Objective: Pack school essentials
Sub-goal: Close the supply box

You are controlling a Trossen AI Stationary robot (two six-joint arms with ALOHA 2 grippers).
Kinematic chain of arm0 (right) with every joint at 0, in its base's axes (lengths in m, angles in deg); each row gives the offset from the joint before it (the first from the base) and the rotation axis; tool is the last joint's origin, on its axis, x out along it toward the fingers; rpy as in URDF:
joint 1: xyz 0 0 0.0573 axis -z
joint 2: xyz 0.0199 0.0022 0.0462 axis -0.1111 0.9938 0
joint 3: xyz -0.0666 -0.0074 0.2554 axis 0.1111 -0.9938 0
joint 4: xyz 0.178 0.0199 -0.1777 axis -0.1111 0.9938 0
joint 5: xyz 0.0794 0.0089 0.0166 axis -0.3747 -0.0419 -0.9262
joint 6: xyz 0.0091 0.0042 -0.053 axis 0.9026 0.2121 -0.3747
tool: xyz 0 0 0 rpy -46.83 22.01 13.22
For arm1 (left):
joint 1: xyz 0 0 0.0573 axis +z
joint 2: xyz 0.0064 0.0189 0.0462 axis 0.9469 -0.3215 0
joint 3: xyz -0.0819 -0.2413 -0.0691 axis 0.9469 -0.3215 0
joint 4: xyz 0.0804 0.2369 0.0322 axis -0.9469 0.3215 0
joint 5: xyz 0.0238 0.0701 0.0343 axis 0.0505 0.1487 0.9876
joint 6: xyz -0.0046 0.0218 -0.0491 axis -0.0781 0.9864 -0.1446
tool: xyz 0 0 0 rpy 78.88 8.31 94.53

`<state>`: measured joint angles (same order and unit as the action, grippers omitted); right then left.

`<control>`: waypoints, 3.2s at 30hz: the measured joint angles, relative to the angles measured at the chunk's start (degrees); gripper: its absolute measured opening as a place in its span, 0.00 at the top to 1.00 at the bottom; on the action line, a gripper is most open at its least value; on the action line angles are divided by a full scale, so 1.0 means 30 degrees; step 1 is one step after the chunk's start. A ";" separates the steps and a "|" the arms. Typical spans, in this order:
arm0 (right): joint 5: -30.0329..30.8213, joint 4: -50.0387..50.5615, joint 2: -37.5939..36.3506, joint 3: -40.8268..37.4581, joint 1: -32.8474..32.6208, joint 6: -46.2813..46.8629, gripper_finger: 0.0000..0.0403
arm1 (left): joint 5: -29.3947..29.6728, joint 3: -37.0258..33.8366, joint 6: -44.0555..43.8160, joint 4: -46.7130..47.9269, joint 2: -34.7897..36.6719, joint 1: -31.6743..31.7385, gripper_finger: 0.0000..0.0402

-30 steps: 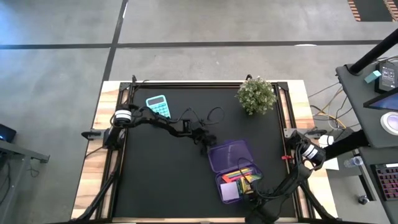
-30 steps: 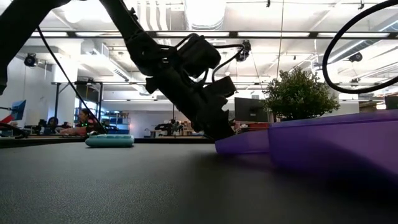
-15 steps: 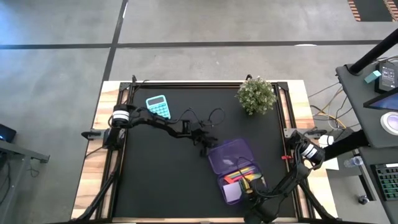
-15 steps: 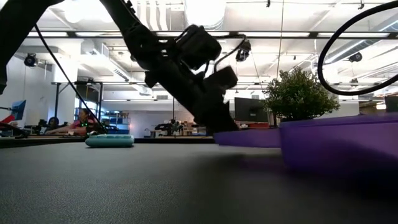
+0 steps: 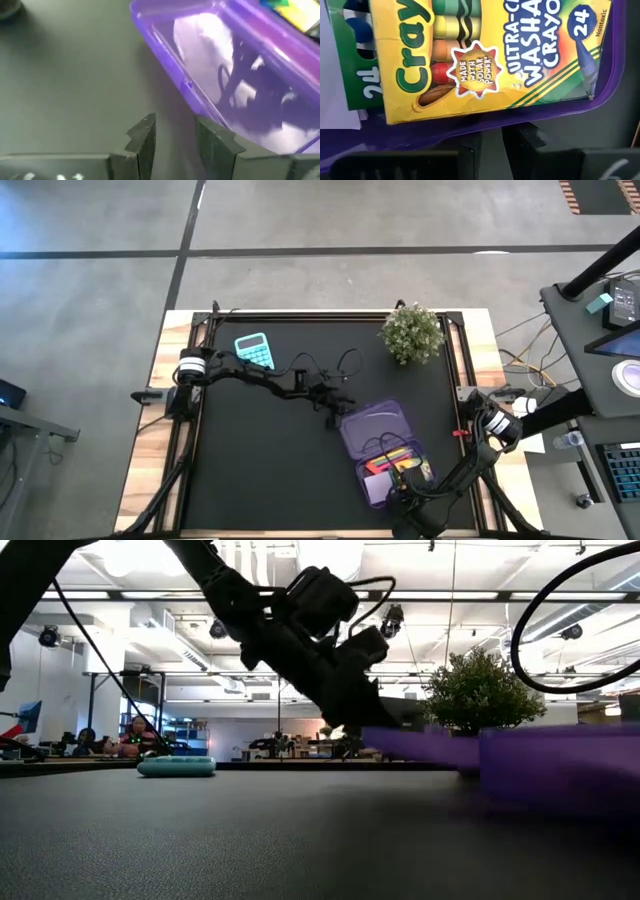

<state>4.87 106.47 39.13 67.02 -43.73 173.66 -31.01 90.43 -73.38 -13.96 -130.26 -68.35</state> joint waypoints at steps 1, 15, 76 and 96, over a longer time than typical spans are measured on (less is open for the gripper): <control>0.0000 0.0000 0.0000 0.0000 0.0000 0.0000 0.84 | -0.0180 0.0106 -0.0016 -0.0008 0.0038 0.0005 0.71; -0.0044 -0.0051 0.0000 -0.0168 0.0117 0.0051 0.84 | -0.1464 0.1210 -0.0022 -0.0089 0.0121 -0.0433 0.71; 0.0015 -0.0007 -0.0605 -0.0204 0.0401 -0.0458 0.84 | 0.3013 0.0700 -0.3441 0.1915 -0.1007 -0.0766 0.75; -0.0010 -0.0207 -0.2170 -0.0197 0.0389 -0.0989 0.84 | 0.3765 0.1226 0.1131 0.3300 -0.0585 -0.0811 1.00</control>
<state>4.84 105.85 32.61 66.43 -42.56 170.69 -19.72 94.10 -69.99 -4.06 -132.02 -70.78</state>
